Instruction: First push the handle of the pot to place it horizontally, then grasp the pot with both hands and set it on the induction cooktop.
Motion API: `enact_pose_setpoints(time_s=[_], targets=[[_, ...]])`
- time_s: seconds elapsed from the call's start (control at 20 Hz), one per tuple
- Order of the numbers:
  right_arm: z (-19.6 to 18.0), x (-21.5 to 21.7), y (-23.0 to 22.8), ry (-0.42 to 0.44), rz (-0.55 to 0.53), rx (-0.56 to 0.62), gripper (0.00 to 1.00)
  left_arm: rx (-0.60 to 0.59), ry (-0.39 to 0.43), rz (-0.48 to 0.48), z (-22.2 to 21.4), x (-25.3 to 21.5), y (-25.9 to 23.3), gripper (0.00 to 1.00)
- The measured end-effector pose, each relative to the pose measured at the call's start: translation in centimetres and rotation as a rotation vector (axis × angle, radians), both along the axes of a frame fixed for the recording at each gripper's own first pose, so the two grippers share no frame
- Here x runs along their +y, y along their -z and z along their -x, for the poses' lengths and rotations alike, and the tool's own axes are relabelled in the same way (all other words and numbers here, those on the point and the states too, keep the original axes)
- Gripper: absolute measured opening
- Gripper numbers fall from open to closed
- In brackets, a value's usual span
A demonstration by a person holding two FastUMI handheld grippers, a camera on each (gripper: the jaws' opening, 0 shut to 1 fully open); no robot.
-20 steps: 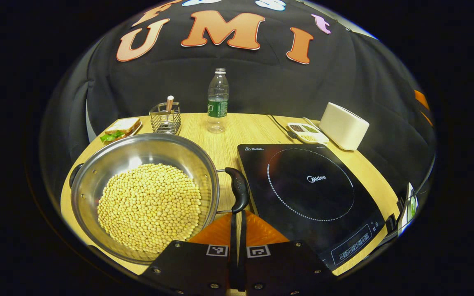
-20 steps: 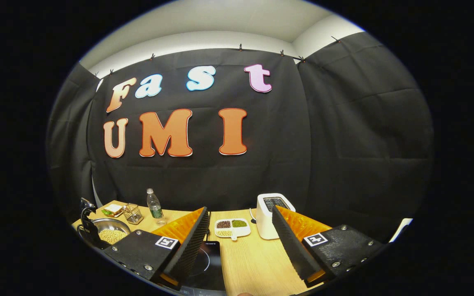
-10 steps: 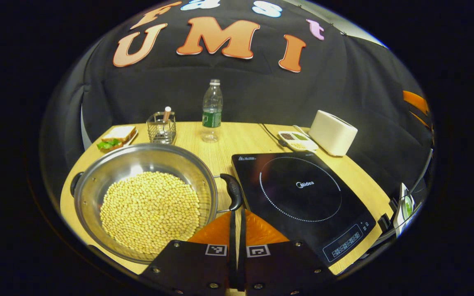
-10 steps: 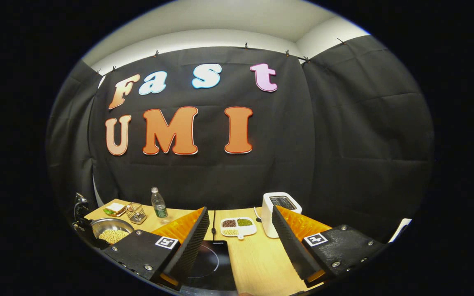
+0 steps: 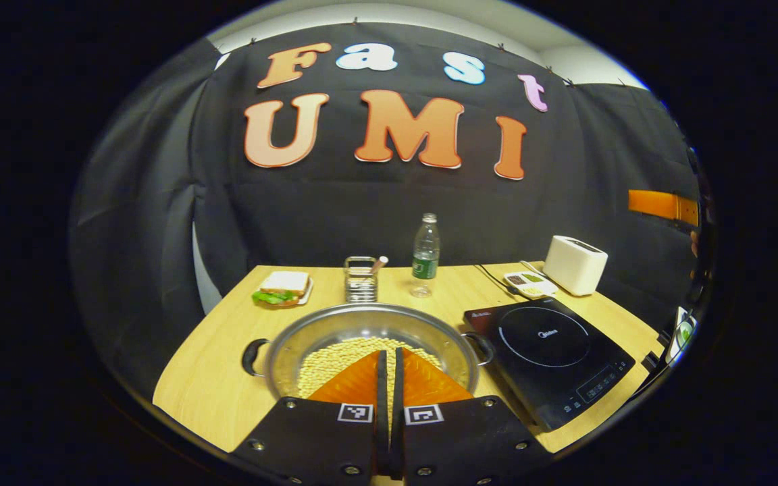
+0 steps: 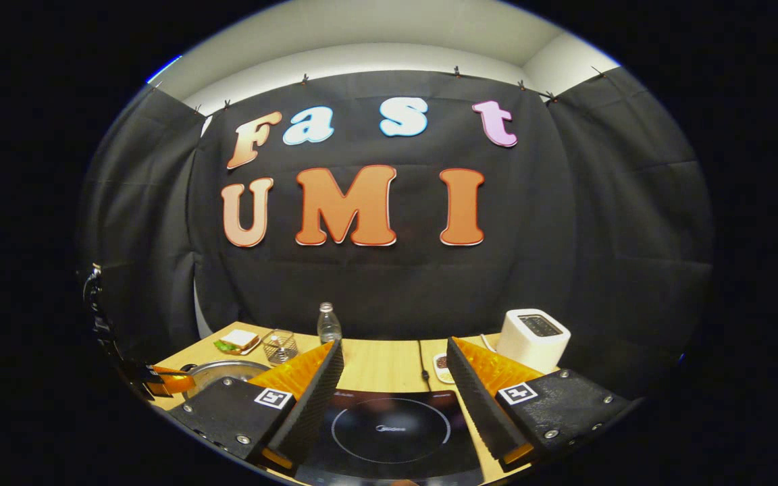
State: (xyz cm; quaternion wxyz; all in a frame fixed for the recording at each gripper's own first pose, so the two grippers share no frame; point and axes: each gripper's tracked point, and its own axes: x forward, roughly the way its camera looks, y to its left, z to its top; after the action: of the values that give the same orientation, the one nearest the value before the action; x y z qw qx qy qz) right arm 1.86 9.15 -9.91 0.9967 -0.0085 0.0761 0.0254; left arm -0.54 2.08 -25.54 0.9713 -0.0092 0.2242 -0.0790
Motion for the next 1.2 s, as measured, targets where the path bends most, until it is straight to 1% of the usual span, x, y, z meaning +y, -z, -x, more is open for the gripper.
enact_pose_setpoints(time_s=[0.05, 0.1, 0.2, 0.25, 0.35, 0.4, 0.45, 0.55, 0.6, 0.65, 0.7, 0.75, 0.8, 0.9, 1.0, 1.1, 1.2], targets=[[-0.2, 1.7, 1.1, -0.018, -0.008, 0.022, 1.0, -0.012, -0.021, -0.011, 0.1, 2.0, -0.2, 0.02], [-0.3, 3.3, 2.3, -0.036, -0.016, 0.052, 0.95, -0.023, -0.032, -0.018, 0.2, 3.4, -0.3, 0.02], [-0.5, 6.4, 5.0, -0.067, -0.036, 0.113, 0.95, -0.032, -0.065, -0.029, -0.2, 6.2, -0.1, 0.03], [-0.9, 7.7, 6.3, -0.076, -0.042, 0.14, 0.95, -0.023, -0.073, -0.018, -0.2, 7.2, 0.5, 0.04], [-1.5, 9.7, 8.6, -0.092, -0.04, 0.189, 0.95, 0.009, -0.091, 0.026, -0.4, 8.6, 2.1, 0.09], [-1.8, 10.6, 9.9, -0.094, -0.031, 0.215, 0.95, 0.011, -0.102, 0.049, -0.8, 9.4, 2.6, 0.21], [-2.4, 11.3, 11.2, -0.091, -0.017, 0.236, 0.95, 0.015, -0.114, 0.061, -0.8, 10.2, 3.4, 0.42], [-3.1, 12.5, 13.7, -0.093, -0.002, 0.292, 0.95, 0.017, -0.134, 0.076, -1.8, 11.6, 4.4, 0.45], [-3.4, 13.0, 14.8, -0.096, 0.003, 0.317, 0.96, 0.023, -0.13, 0.084, -2.3, 11.9, 4.9, 0.52], [-3.8, 13.3, 15.8, -0.097, 0.011, 0.338, 0.96, 0.041, -0.117, 0.084, -2.5, 11.9, 5.6, 0.69], [-4.1, 13.6, 16.8, -0.098, 0.021, 0.359, 0.96, 0.053, -0.107, 0.078, -2.8, 11.9, 6.3, 0.76], [-4.5, 13.9, 18.1, -0.098, 0.029, 0.385, 0.96, 0.065, -0.093, 0.073, -3.5, 11.8, 7.0, 0.8], [-4.8, 14.2, 19.3, -0.099, 0.03, 0.414, 0.96, 0.083, -0.083, 0.065, -3.9, 11.7, 7.7, 0.8], [-4.9, 14.7, 21.5, -0.102, 0.013, 0.472, 0.96, 0.121, -0.088, 0.049, -5.0, 12.1, 9.5, 0.8], [-5.0, 15.0, 22.9, -0.103, 0.013, 0.504, 0.96, 0.183, -0.082, 0.042, -5.5, 12.1, 11.4, 0.8], [-5.1, 15.1, 24.0, -0.104, 0.025, 0.523, 0.96, 0.212, -0.079, 0.093, -6.2, 11.7, 12.2, 0.81], [-4.9, 15.7, 24.7, -0.117, 0.011, 0.55, 0.96, 0.227, -0.083, 0.118, -6.5, 12.0, 12.9, 0.81]])
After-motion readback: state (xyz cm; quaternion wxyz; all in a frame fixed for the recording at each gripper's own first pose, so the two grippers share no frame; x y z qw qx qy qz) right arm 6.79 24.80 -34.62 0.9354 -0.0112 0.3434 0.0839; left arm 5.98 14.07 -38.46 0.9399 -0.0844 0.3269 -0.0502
